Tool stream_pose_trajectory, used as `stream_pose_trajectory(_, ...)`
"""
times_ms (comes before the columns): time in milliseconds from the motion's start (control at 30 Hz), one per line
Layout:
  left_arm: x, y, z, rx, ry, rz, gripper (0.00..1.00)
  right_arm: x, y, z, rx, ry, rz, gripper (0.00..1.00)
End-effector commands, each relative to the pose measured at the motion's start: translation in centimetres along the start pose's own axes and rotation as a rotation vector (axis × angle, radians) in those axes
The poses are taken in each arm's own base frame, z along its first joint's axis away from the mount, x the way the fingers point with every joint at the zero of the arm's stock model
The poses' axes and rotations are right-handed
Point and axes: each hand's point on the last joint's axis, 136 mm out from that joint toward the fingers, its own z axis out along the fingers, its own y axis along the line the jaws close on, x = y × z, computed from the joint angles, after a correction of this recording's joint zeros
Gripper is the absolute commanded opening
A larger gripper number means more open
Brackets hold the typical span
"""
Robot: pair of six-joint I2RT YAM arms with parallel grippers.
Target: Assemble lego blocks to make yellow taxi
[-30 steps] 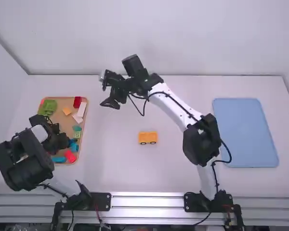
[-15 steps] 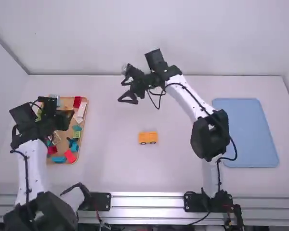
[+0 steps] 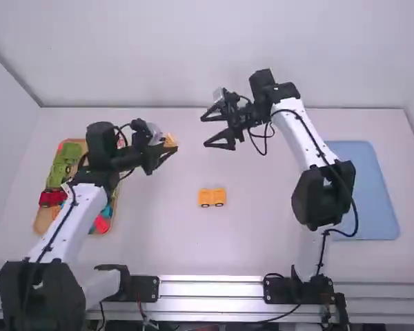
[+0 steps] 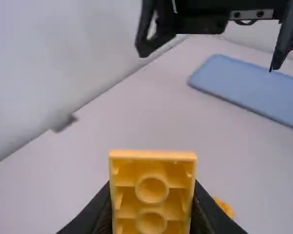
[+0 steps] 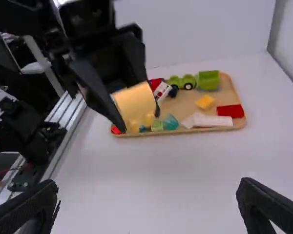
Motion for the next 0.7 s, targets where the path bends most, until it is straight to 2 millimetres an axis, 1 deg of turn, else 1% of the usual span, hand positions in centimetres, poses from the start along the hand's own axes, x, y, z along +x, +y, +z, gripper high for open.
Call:
stream_pose_trajectory(0,-0.4,0.4,0.6,0.017,-0.025,-0.065,0.05,-4.4,2.3,-1.4,0.028,-0.024,-0.233,0.98)
stream_pose_trajectory(67,-0.6,0.6,1.0,0.042,-0.053,-0.081,0.06,-5.2,2.7,-1.8,0.070,0.025,-0.259,0.98)
stream_pose_trajectory(167,-0.9,-0.4,1.6,0.137,-0.093,-0.055,0.06,-5.8,2.9,-1.5,0.144,0.118,-0.250,0.98)
stream_pose_trajectory(200,-0.9,-0.4,1.7,0.150,-0.099,-0.052,0.07,-5.7,2.9,-1.3,0.167,0.145,-0.246,0.98)
stream_pose_trajectory(300,-0.4,-0.1,2.0,0.163,-0.100,-0.061,0.07,-4.8,2.4,-0.6,0.235,0.197,-0.226,0.98)
stream_pose_trajectory(367,-0.1,-0.2,2.2,0.168,-0.095,-0.065,0.07,-4.1,2.3,-0.4,0.256,0.188,-0.213,0.98)
stream_pose_trajectory(433,0.1,-0.3,2.6,0.176,-0.095,-0.064,0.06,-3.1,2.2,-0.3,0.261,0.103,-0.182,0.98)
stream_pose_trajectory(467,0.1,-0.4,2.8,0.181,-0.096,-0.060,0.06,-2.2,2.0,-0.3,0.260,0.047,-0.161,0.98)
stream_pose_trajectory(500,0.0,-0.4,2.8,0.182,-0.097,-0.059,0.06,-1.8,1.8,-0.3,0.262,0.026,-0.150,0.98)
stream_pose_trajectory(533,-0.1,-0.7,2.8,0.199,-0.104,-0.051,0.06,-0.5,1.0,-0.5,0.265,-0.050,-0.109,0.98)
stream_pose_trajectory(567,-0.3,-1.0,2.8,0.213,-0.112,-0.038,0.06,-0.2,0.8,-0.6,0.264,-0.077,-0.100,0.98)
stream_pose_trajectory(600,-0.8,-2.2,2.4,0.287,-0.147,0.024,0.06,0.5,0.7,-0.8,0.251,-0.148,-0.084,0.98)
stream_pose_trajectory(667,-1.3,-3.5,1.9,0.362,-0.187,0.088,0.07,0.8,1.0,-0.9,0.234,-0.218,-0.072,0.98)
